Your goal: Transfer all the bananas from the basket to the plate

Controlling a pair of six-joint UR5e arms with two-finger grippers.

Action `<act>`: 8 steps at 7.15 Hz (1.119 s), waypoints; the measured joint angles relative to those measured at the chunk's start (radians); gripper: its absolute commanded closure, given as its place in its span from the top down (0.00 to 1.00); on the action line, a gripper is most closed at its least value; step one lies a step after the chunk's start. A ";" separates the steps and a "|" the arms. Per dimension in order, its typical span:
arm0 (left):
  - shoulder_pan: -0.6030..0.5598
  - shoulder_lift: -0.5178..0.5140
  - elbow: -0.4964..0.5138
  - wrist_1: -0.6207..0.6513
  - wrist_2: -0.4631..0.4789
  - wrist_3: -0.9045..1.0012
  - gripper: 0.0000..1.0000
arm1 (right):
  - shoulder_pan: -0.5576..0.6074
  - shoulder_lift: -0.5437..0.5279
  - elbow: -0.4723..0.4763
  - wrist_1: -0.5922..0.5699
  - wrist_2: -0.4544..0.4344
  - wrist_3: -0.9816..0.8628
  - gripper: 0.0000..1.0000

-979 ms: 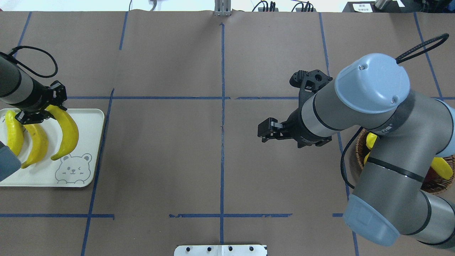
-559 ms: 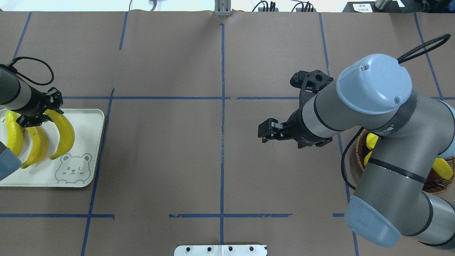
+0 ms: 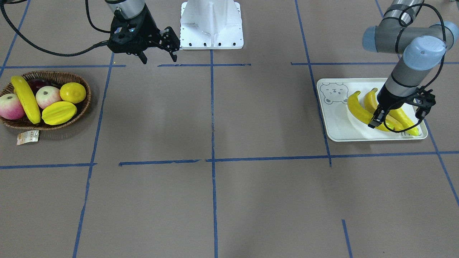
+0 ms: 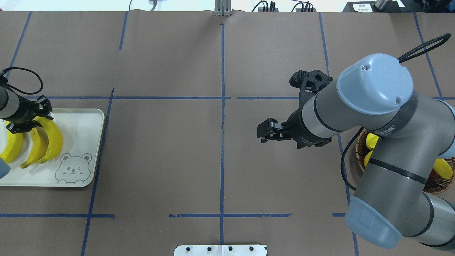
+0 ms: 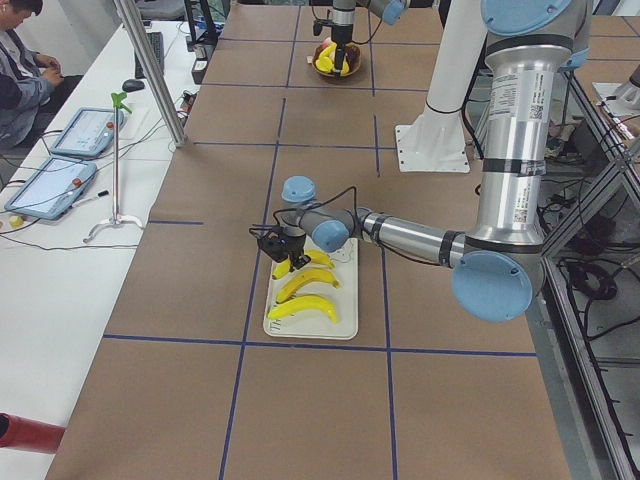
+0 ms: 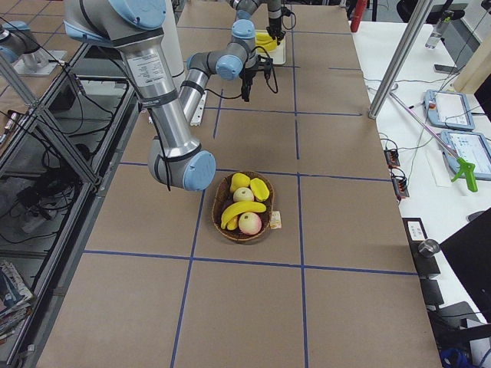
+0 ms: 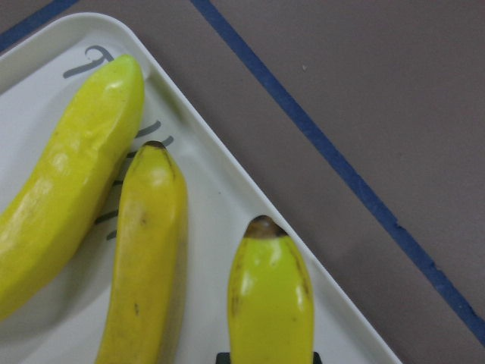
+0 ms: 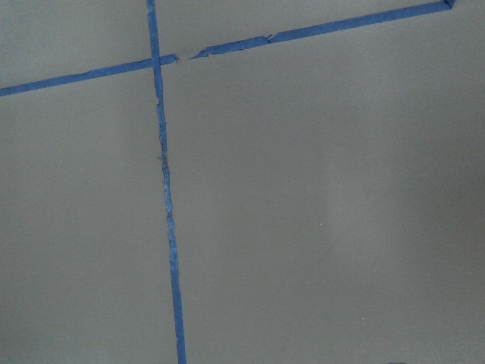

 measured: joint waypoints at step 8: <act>0.015 -0.069 -0.222 0.082 -0.185 0.035 1.00 | 0.106 -0.202 0.113 -0.113 0.048 -0.378 1.00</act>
